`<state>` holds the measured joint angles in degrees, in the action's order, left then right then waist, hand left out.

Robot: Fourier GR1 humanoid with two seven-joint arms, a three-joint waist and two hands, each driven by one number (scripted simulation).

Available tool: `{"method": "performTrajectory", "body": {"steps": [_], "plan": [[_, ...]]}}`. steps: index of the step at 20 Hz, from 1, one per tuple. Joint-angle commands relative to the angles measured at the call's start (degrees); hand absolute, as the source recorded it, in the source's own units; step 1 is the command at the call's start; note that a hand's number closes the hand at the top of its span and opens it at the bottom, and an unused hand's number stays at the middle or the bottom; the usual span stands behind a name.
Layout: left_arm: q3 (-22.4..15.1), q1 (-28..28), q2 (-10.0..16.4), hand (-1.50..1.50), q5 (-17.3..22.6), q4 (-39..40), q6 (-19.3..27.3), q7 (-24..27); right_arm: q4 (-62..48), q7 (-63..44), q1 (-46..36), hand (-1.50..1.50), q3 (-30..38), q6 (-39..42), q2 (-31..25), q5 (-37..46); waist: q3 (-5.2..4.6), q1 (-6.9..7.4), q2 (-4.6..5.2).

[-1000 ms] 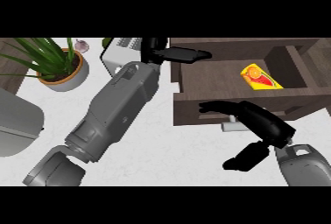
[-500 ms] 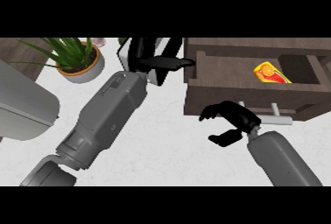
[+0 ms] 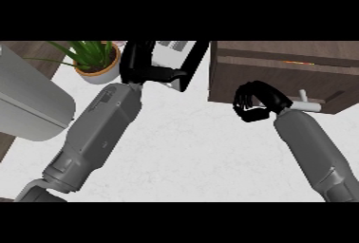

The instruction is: Pick up the cup, place it into the drawer and close the drawer

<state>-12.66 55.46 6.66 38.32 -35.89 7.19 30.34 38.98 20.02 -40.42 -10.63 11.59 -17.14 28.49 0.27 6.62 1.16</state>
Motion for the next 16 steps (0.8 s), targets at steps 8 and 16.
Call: {"method": "performTrajectory", "body": {"steps": [8, 16], "plan": [[-1.07, -4.48, 4.2, -1.5, -0.09, -4.96, -4.53, -2.21, -11.72, 0.44, -12.78, 1.5, 10.35, -3.29, -5.56, -4.48, 0.05, 3.99, 1.18], [-1.41, -6.71, 5.09, -1.5, 0.04, -6.12, -7.07, -1.84, -9.54, 0.32, -14.1, 1.5, 12.44, 0.61, -8.91, -7.56, -0.09, 5.22, 1.74]]}}
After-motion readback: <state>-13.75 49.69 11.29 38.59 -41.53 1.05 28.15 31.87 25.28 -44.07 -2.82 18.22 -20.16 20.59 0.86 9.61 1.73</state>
